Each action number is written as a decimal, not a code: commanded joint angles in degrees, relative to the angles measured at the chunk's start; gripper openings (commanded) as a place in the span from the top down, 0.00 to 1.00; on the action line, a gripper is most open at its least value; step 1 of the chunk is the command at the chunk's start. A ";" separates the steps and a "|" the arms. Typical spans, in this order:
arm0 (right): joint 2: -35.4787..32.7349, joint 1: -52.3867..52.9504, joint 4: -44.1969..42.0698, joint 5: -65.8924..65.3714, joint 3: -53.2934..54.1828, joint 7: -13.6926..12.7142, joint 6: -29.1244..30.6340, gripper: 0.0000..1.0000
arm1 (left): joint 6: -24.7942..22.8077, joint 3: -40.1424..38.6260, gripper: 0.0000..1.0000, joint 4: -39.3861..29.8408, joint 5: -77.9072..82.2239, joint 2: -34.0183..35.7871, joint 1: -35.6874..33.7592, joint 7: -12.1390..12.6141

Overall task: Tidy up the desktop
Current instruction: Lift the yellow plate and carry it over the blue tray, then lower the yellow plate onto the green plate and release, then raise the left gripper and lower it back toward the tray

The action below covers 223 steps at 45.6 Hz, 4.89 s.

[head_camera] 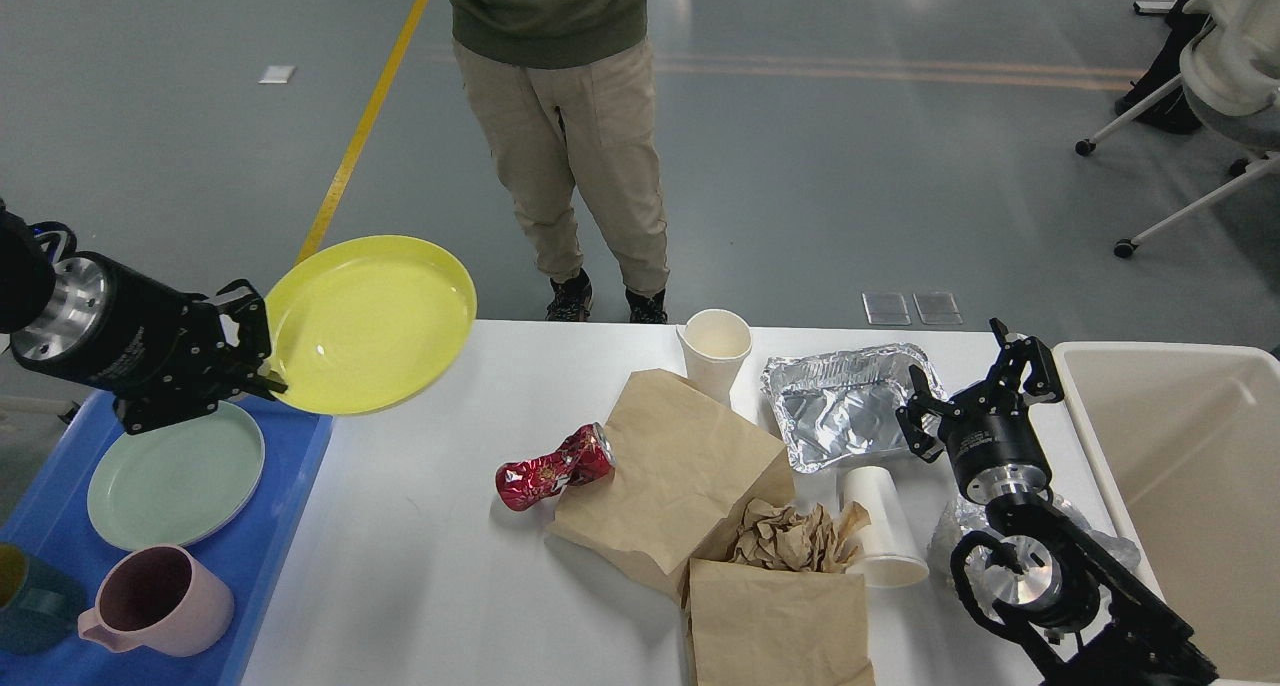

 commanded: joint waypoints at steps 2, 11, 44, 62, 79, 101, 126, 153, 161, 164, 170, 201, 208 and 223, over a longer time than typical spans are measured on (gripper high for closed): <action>0.00 0.01 0.01 0.01 0.00 0.00 0.00 0.00 | -1.62 -0.45 1.00 11.09 0.29 4.61 8.24 1.65; 0.00 -0.08 0.01 0.01 0.00 0.00 0.00 0.00 | -4.18 -5.28 1.00 26.12 0.56 10.94 19.66 7.62; 0.00 0.01 0.01 0.01 0.00 0.00 0.00 0.00 | 1.62 -38.42 1.00 57.95 9.35 9.45 60.54 14.40; 0.00 0.01 0.01 0.01 0.00 0.00 0.00 0.00 | 3.47 -38.77 1.00 58.04 10.49 8.22 63.09 13.87; 0.00 0.01 0.01 0.01 0.00 0.00 0.00 0.00 | 2.85 -39.74 0.81 57.95 10.40 7.69 64.32 13.25; 0.00 0.01 0.01 0.01 0.00 0.00 0.00 0.00 | 7.95 -39.48 0.26 57.95 10.40 8.04 64.15 13.34; 0.00 0.01 0.01 0.01 0.00 0.00 0.00 0.00 | 9.35 -40.44 0.44 57.34 10.40 8.83 63.88 13.61; 0.00 0.01 0.01 0.01 0.00 0.00 0.00 0.00 | 10.33 -40.53 0.05 56.90 10.40 8.57 63.27 14.31; 0.00 0.01 0.01 0.01 0.00 0.00 0.00 0.00 | 9.01 -40.53 0.05 56.90 10.40 8.92 59.93 14.40; 0.00 0.01 0.01 0.01 0.00 0.00 0.00 0.00 | 9.01 -40.53 0.05 56.90 10.40 9.53 58.44 14.40; 0.00 0.01 0.01 0.01 0.00 0.00 0.00 0.00 | 9.01 -43.42 0.04 57.07 10.40 9.62 57.91 14.31; 0.00 0.01 0.01 0.01 0.00 0.00 0.00 0.00 | 8.22 -131.84 0.04 54.45 10.40 1.89 77.58 4.39; 0.00 0.01 -0.08 0.01 0.00 0.00 0.00 0.00 | 8.04 -137.11 0.04 41.28 10.23 1.63 87.07 -1.77; 0.00 0.01 0.01 0.01 0.00 0.00 0.00 0.00 | 8.74 -160.58 0.04 24.73 19.97 -6.01 108.26 -2.83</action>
